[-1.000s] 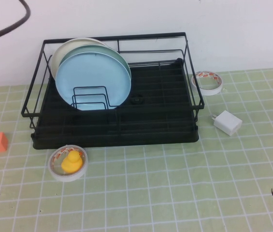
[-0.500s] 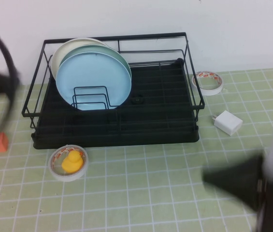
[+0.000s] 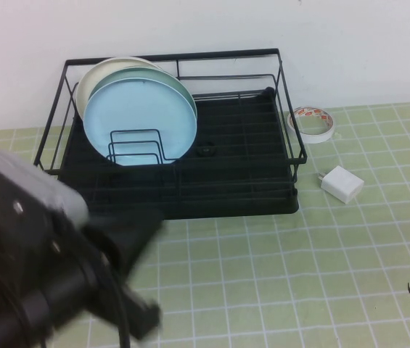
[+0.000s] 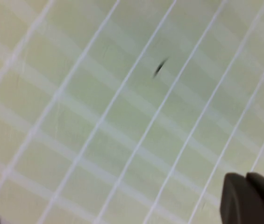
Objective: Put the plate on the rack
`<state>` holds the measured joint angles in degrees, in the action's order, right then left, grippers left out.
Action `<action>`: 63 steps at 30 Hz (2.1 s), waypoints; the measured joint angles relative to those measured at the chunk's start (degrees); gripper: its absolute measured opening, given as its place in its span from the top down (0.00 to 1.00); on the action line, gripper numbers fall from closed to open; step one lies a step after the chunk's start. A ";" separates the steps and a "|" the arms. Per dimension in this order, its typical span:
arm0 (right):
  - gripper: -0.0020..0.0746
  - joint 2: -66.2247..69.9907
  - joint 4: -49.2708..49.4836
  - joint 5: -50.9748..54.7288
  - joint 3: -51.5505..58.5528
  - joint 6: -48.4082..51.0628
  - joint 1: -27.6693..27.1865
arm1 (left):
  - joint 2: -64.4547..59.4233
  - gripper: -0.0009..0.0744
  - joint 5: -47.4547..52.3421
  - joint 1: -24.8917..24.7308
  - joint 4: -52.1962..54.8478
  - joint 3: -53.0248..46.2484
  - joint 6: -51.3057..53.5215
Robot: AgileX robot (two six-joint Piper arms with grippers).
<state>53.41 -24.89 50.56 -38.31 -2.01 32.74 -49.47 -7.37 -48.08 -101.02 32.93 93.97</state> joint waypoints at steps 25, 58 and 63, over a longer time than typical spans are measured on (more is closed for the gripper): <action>0.98 -25.25 15.07 -7.87 16.29 -4.82 0.00 | 0.00 0.99 12.54 -0.14 3.63 -10.62 -10.87; 0.98 -25.51 17.72 -9.12 16.42 -5.15 0.00 | 21.45 0.99 4.52 20.78 3.17 -10.62 -1.61; 0.98 -25.51 17.72 -9.12 16.42 -5.15 0.00 | 24.95 0.99 6.40 30.66 3.17 -10.62 2.03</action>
<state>27.90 -7.17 41.44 -21.89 -7.16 32.74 -24.52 -0.96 -17.42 -97.85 22.31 96.00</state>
